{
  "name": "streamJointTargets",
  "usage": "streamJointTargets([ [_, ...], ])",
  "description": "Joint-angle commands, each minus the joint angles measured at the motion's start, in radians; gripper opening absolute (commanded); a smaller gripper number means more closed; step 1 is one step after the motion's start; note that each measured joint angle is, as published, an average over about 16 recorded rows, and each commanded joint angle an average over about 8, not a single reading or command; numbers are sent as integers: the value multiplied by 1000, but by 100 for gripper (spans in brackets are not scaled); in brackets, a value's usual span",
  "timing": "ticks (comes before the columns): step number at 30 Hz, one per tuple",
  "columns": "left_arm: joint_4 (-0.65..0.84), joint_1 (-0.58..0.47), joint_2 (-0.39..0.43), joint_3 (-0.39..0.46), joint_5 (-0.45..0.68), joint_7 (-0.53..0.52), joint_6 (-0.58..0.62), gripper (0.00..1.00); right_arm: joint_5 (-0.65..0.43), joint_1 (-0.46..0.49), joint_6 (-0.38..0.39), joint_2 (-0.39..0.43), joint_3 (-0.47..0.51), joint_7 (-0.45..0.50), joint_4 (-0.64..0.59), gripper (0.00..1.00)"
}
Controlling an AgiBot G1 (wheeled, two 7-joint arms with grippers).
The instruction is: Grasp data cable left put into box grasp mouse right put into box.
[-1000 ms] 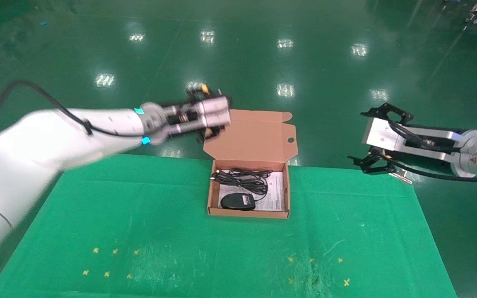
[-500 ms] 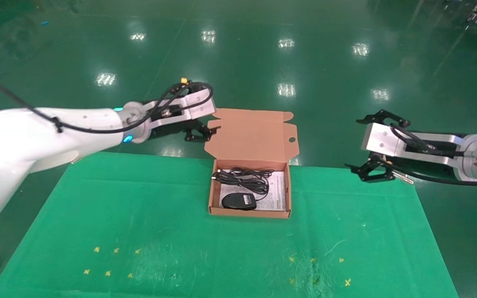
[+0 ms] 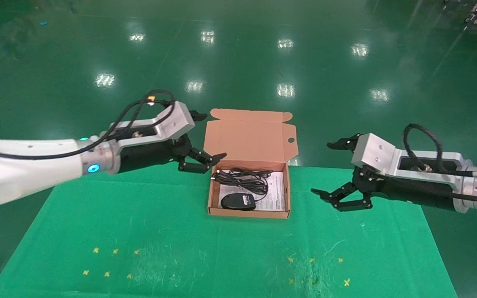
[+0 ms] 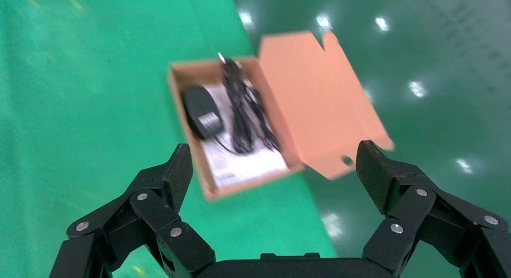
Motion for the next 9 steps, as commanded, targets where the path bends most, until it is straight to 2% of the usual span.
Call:
streamJointTargets([
  [1, -24, 21, -23, -23, -27, -14, 34, 100, 28, -17, -26, 3, 22, 7, 8, 100],
  [9, -102, 88, -98, -99, -117, -61, 144, 100, 120, -75, -111, 12, 96, 31, 33, 100],
])
